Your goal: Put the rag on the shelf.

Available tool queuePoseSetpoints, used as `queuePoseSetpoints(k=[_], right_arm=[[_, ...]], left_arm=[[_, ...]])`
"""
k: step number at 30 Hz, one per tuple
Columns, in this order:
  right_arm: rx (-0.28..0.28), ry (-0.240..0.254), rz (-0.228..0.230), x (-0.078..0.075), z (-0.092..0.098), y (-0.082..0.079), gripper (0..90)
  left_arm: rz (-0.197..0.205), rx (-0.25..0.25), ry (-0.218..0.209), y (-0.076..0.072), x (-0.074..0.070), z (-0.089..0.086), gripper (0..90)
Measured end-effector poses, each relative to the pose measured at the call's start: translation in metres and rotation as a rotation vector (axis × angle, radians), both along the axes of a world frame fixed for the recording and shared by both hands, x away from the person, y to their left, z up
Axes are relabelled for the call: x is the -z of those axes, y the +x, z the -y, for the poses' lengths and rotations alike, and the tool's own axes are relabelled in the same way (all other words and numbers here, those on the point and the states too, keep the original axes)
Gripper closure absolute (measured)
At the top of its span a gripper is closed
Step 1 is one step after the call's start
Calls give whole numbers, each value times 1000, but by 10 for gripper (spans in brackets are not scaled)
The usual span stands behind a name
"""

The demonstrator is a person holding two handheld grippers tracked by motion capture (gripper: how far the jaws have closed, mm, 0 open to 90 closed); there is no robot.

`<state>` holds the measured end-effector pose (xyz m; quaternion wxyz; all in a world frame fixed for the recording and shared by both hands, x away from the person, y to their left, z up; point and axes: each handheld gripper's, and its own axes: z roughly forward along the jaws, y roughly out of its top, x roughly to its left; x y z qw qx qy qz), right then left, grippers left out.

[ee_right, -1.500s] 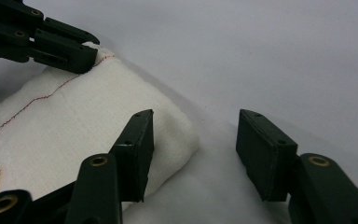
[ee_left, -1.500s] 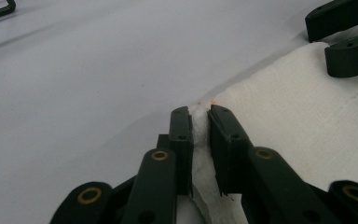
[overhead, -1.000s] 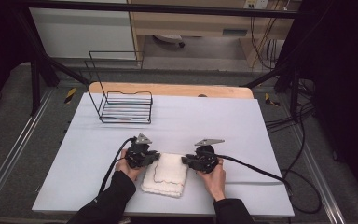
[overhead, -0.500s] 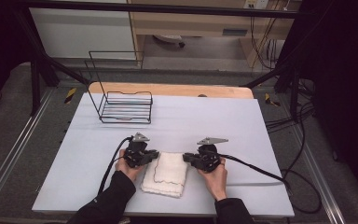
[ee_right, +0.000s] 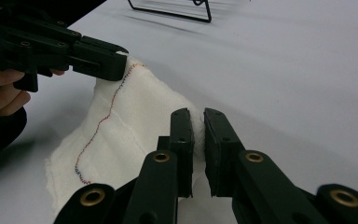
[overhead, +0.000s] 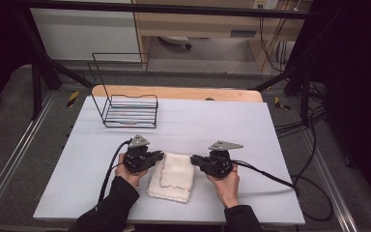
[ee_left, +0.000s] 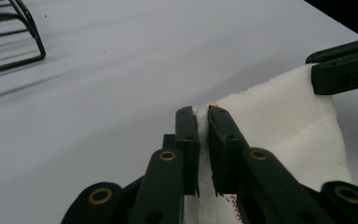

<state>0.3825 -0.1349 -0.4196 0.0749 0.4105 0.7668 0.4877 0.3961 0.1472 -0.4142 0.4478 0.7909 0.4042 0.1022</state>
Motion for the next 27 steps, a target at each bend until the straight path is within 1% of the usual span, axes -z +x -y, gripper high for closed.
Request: queuePoseSetpoints(k=[1,2,3,4,6,7,14,16,18,25,27], right_arm=[[0,0,0,0,0,0,824],[0,1,7,-2,0,-1,825],[-6,-1,27,-6,0,-3,825],[-6,-1,27,-6,0,-3,825],[-5,4,37,-10,0,-5,826],[-7,6,52,-13,1,-7,826],[-11,12,97,-22,3,-10,827],[-8,20,112,-26,3,-12,827],[-9,19,116,-28,3,-13,827],[-7,21,163,-41,2,-18,830],[-6,22,168,-43,2,-19,830]], left_arm=[[9,2,-2,-1,-2,0,825],[17,0,-4,-2,-4,0,825],[25,-1,-7,-4,-5,-1,825],[32,0,-10,-5,-7,-1,825],[42,0,-21,-7,-10,-2,825],[51,-2,-22,-8,-11,-2,825],[91,-1,-47,-15,-23,-3,825],[100,-2,-49,-16,-26,-4,825],[106,-1,-59,-18,-29,-5,825],[128,-4,-82,-24,-39,-7,828],[134,-5,-89,-25,-42,-7,828]])
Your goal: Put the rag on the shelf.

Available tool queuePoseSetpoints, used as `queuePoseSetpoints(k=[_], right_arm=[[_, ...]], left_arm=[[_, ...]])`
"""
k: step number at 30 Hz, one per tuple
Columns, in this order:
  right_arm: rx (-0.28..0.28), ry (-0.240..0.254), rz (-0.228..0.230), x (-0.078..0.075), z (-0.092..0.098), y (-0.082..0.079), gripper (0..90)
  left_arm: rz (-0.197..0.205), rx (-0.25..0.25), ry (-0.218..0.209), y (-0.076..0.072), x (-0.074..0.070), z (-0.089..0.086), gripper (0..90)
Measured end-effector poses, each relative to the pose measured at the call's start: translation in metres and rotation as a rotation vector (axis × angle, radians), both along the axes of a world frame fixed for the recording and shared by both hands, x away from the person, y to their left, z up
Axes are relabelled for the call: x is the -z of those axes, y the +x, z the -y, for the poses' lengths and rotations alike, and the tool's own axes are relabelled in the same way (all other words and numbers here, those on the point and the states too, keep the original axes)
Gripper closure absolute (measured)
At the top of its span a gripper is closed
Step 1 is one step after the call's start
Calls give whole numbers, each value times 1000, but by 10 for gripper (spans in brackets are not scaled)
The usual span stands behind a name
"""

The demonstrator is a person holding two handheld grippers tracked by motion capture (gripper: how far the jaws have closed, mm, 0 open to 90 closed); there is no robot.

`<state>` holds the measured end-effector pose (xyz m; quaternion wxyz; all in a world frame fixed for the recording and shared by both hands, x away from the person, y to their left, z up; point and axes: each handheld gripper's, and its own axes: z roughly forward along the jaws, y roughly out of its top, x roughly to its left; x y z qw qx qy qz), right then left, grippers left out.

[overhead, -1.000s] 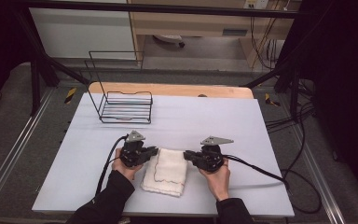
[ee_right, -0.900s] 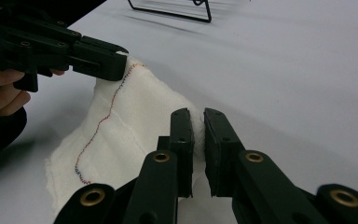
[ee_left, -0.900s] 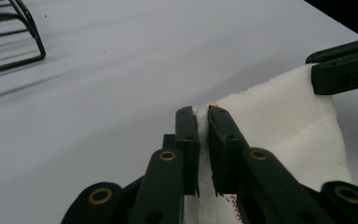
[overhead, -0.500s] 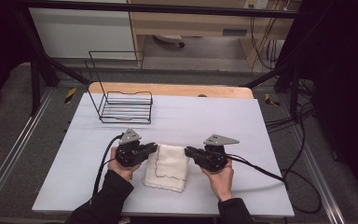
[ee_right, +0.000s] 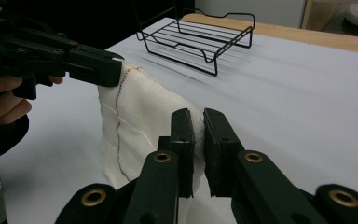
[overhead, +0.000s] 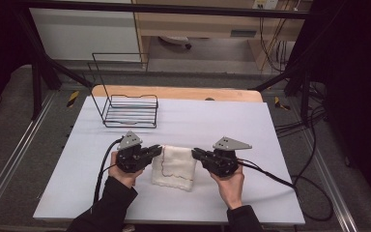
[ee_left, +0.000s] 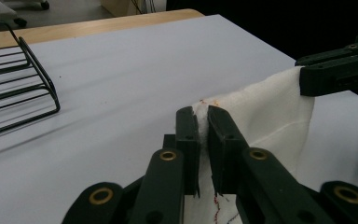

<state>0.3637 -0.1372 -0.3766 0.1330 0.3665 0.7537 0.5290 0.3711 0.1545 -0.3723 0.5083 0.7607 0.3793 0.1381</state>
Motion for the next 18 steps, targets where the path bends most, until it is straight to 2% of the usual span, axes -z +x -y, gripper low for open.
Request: queuePoseSetpoints(k=[12,18], right_arm=[[-6,-2,74,-23,-6,-5,831],[-3,1,93,-28,-12,-3,831]], left_arm=[[41,-13,-27,-4,-15,-7,829],[61,-28,-42,-4,-20,-14,829]])
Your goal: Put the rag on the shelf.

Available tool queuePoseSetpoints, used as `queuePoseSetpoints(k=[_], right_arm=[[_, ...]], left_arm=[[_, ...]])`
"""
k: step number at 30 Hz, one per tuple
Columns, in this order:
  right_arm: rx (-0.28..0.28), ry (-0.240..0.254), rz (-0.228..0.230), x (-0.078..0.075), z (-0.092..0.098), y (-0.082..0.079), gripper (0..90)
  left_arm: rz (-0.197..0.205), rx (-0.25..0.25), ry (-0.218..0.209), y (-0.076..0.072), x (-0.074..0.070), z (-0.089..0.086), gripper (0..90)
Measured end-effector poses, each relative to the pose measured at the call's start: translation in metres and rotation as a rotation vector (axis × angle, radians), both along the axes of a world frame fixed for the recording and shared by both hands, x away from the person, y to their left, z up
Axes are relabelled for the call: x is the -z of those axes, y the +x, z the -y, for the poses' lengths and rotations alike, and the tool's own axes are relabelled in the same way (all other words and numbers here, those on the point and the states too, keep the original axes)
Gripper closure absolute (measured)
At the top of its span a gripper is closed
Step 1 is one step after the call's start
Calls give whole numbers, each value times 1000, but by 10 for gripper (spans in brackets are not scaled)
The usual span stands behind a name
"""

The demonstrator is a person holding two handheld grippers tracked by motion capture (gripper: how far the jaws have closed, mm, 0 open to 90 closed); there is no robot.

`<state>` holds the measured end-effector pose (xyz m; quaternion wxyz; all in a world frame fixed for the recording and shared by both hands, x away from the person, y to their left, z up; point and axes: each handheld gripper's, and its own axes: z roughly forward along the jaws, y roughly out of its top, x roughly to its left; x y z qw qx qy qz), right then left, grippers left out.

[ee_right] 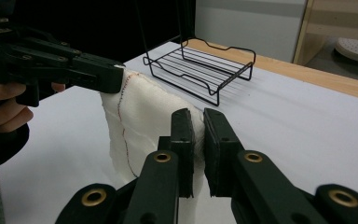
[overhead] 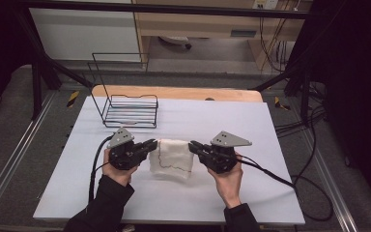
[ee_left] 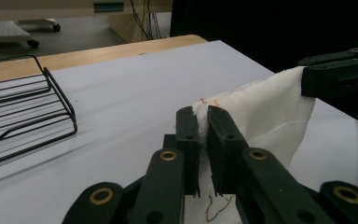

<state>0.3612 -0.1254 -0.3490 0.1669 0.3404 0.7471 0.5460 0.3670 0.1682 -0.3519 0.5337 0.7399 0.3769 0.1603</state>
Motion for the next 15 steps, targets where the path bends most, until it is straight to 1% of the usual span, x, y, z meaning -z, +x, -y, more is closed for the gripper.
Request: queuePoseSetpoints(k=[3,7,8,12,14,15], right_arm=[[-1,7,8,-3,-5,2,831],[-4,9,33,-9,-15,5,831],[-6,10,38,-11,-17,5,831],[-9,12,51,-14,-23,7,832],[-11,18,58,-15,-27,8,832],[-11,23,66,-17,-30,10,831]], left_arm=[[8,-10,0,1,-3,-4,830],[25,-26,1,3,-7,-11,830],[32,-31,-3,4,-10,-16,830],[39,-38,-5,5,-14,-22,830],[53,-41,-3,5,-17,-25,831],[65,-46,-16,5,-20,-29,831]])
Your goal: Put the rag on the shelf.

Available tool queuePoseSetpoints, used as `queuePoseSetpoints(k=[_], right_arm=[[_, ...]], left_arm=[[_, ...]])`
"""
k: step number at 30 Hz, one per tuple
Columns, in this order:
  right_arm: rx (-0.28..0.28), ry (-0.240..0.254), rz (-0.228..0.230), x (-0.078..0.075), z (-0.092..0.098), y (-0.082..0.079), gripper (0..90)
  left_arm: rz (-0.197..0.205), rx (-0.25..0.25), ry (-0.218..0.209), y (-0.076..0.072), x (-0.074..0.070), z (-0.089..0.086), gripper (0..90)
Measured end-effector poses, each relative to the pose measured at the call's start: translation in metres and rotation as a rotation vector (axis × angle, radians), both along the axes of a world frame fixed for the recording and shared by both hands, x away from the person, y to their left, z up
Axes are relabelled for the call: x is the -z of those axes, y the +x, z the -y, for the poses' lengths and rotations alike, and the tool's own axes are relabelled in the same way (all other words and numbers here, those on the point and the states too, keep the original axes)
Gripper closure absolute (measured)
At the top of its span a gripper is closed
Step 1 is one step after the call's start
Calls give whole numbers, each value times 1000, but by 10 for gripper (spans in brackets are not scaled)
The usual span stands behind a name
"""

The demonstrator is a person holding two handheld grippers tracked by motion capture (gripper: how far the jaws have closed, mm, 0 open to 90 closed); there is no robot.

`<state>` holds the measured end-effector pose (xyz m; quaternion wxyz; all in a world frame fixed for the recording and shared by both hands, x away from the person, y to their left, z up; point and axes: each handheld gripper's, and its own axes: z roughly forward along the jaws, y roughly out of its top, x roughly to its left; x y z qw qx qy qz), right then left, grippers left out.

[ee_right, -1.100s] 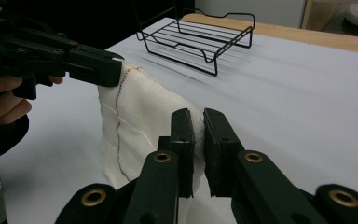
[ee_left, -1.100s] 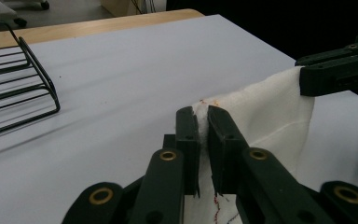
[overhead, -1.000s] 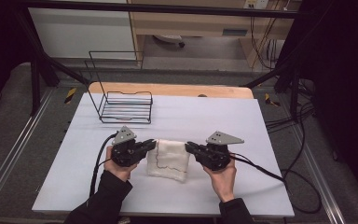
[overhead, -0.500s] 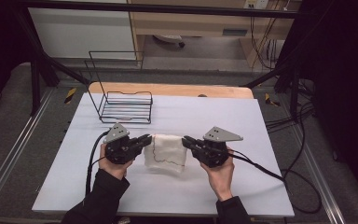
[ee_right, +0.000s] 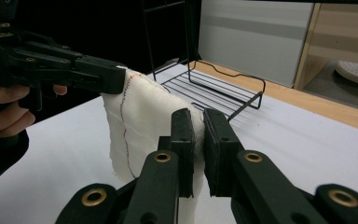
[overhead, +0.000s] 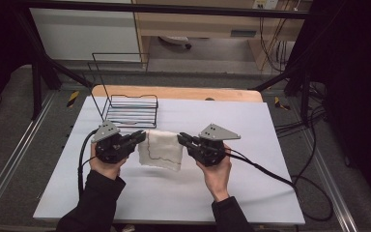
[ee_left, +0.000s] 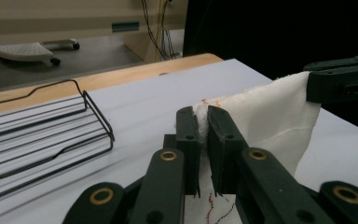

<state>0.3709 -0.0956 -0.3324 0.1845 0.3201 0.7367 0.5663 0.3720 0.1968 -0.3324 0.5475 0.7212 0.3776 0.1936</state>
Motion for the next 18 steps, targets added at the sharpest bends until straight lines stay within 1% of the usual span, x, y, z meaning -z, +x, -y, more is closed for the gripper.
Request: queuePoseSetpoints(k=[2,8,16,18], right_arm=[[0,4,6,-1,-2,1,832],[-1,20,47,-12,-14,4,832],[-9,42,72,-18,-24,7,832],[-8,48,78,-20,-26,8,833]], left_arm=[[6,-2,-2,0,-1,-2,831],[35,-21,-37,1,-7,-13,831],[68,-45,-70,2,-15,-25,832],[71,-46,-82,2,-17,-27,832]])
